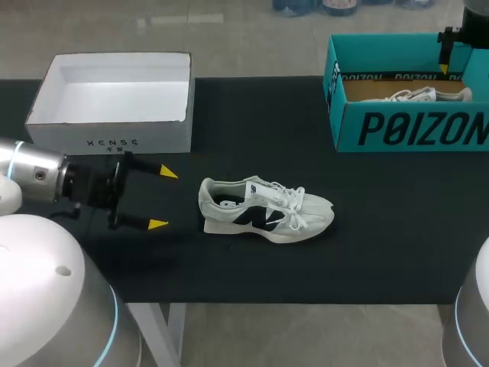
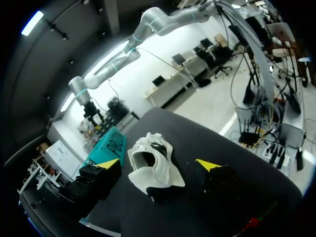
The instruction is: Take the shoe out of the shoebox, open the shoe tongue, remove and reinsert the insole, then place the shoe into the shoebox
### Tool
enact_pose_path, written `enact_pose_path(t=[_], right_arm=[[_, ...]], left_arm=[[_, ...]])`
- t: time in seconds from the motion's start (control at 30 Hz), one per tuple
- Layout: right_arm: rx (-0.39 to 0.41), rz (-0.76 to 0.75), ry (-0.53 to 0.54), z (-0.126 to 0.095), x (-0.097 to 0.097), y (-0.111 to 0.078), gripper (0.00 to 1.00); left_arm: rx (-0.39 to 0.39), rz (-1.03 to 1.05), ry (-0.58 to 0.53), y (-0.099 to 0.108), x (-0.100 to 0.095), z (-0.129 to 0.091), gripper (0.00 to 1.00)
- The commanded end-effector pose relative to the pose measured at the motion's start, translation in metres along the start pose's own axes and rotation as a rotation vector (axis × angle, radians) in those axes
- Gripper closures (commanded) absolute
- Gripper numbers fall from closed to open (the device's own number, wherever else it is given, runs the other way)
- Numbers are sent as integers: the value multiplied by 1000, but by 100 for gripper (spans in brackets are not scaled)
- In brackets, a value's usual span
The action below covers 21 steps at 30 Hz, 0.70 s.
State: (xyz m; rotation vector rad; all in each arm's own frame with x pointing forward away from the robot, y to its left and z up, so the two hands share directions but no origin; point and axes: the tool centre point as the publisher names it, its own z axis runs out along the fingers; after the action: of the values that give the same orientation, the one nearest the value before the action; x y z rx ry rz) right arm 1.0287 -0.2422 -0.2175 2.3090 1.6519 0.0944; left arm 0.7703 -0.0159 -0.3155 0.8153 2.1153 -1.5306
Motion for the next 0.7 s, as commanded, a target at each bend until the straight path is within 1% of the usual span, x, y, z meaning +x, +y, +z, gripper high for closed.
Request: enact_pose_path(t=[0.03, 0.2, 0.23, 0.3, 0.33, 0.5, 0.7], right_arm=[[-3, 0, 1, 0, 0, -1, 0], [-3, 0, 1, 0, 0, -1, 0], [-3, 0, 1, 0, 0, -1, 0], [-3, 0, 1, 0, 0, -1, 0], [-3, 0, 1, 0, 0, -1, 0], [-3, 0, 1, 0, 0, -1, 0], [-3, 0, 1, 0, 0, -1, 0]], left_arm=[[8, -22, -6, -1, 2, 0, 0], [17, -64, -20, 1, 3, 1, 0], [11, -85, -18, 3, 4, 2, 0], [25, -127, -36, 7, 5, 3, 0], [8, -146, -30, 9, 5, 4, 0], [17, -244, -7, 22, 12, 19, 0], [23, -283, -13, 36, 14, 24, 0]])
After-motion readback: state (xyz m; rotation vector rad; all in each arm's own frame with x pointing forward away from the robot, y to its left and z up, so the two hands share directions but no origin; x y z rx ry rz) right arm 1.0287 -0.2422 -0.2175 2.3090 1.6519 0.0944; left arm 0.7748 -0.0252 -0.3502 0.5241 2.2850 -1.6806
